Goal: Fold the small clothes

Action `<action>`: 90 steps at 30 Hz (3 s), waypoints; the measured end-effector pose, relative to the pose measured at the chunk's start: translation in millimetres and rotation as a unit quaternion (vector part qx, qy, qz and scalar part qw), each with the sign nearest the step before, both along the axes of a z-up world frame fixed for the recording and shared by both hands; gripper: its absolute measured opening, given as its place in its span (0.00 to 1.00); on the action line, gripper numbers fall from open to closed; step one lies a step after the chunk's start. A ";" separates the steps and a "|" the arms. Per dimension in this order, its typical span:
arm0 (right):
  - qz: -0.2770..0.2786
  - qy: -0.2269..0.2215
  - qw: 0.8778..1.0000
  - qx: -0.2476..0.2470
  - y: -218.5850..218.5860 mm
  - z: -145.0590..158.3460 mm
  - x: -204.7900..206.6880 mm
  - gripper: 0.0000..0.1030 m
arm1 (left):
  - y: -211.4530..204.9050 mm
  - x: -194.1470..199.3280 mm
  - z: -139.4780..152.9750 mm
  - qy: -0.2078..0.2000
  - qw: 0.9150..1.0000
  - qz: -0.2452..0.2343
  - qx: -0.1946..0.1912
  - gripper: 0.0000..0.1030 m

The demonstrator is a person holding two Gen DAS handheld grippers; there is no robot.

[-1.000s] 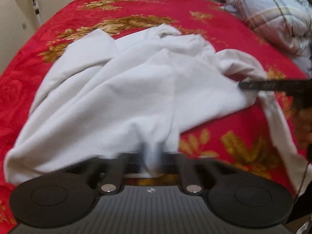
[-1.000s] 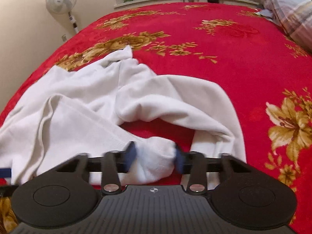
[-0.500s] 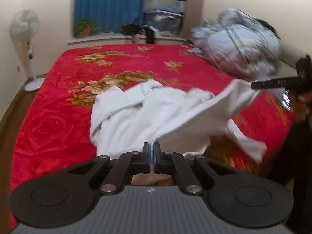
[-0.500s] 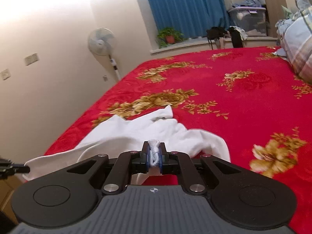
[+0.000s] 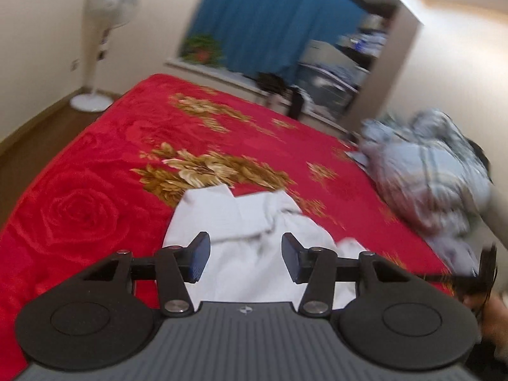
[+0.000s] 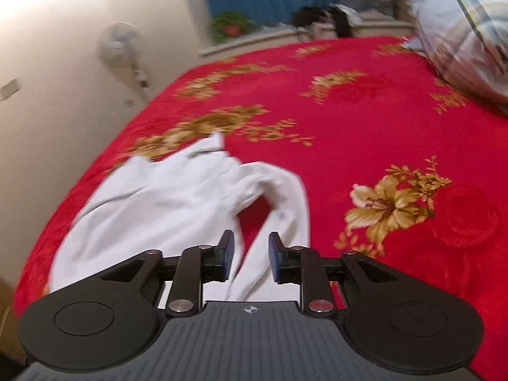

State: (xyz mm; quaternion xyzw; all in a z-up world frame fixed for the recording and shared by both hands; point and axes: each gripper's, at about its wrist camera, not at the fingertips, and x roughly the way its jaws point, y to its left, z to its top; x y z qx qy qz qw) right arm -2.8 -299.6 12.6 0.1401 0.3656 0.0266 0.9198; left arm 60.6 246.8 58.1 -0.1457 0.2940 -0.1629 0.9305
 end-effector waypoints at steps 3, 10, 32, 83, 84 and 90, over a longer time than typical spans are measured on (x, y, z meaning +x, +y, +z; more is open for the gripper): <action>-0.013 0.043 0.999 -0.018 0.1 -33.0 52.8 0.33 | -10.3 24.0 -23.2 0.026 0.999 0.011 0.028 0.52; -0.006 0.112 0.992 -0.049 11.9 -95.7 103.4 0.33 | -31.3 53.8 -54.9 0.065 0.990 0.007 0.121 0.52; 0.023 -0.046 0.994 -0.100 -38.7 17.6 209.2 0.07 | -33.7 88.7 -58.7 0.073 0.991 0.049 0.100 0.52; -0.308 0.022 0.945 0.111 -278.2 -82.0 106.2 0.25 | -40.0 104.3 -61.8 0.075 0.990 0.020 0.116 0.52; -0.307 0.024 0.944 0.117 -281.3 -86.9 113.2 0.28 | -41.1 105.8 -63.0 0.076 0.990 0.020 0.118 0.52; -0.347 0.055 0.927 0.134 -296.1 -123.0 151.0 0.29 | -45.5 112.9 -72.4 0.087 0.987 0.019 0.134 0.52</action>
